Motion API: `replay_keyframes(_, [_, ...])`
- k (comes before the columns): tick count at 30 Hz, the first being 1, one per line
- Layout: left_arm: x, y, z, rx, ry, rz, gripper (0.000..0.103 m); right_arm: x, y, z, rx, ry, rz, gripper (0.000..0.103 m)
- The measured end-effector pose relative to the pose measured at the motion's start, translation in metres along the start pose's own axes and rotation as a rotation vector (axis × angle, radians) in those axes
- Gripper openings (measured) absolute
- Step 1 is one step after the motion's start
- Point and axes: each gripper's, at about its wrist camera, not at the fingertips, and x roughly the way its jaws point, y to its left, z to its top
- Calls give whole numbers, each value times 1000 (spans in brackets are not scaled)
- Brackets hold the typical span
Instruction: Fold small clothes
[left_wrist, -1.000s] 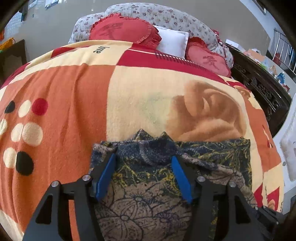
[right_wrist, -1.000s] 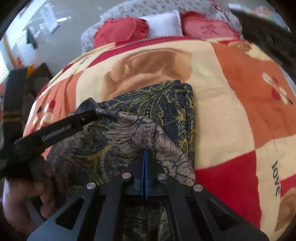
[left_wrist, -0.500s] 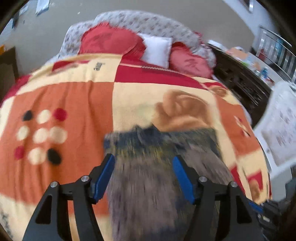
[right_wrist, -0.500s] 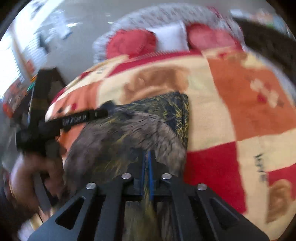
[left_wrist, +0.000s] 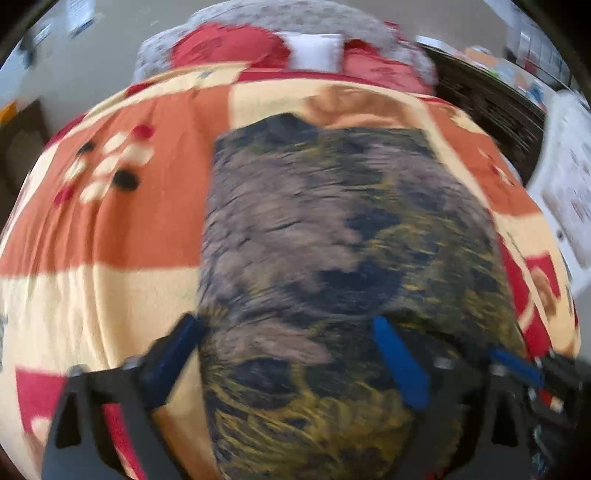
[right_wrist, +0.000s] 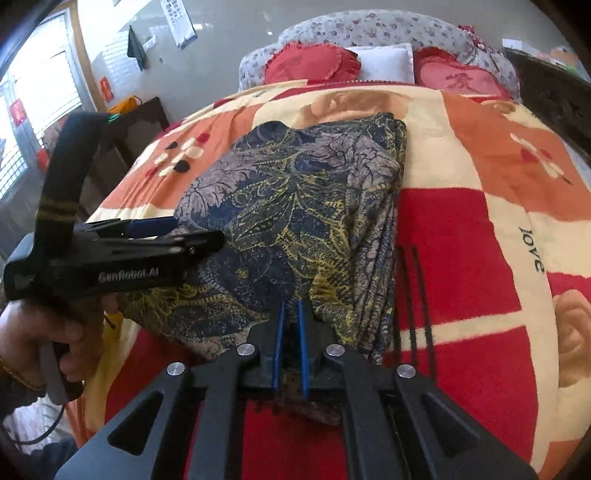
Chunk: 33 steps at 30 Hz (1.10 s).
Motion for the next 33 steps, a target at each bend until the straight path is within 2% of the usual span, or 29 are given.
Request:
replay_keyframes(2, [1, 11, -3, -73, -10, -60, 102, -1, 0, -5, 3, -19, 5, 19])
replay_keyframes(5, [-4, 4, -8, -43, -49, -31, 103, -4, -3, -9, 23, -33, 21, 19])
replay_keyframes(14, [-5, 9, -13, -53, -62, -39, 103, 0, -11, -9, 62, -42, 72, 19])
replay_keyframes(24, [-2, 9, -9, -55, -59, -43, 103, 0, -7, -9, 29, -43, 33, 19])
replay_keyframes(33, [0, 11, -7, -57, -47, -53, 103, 0, -6, -10, 27, -43, 32, 19])
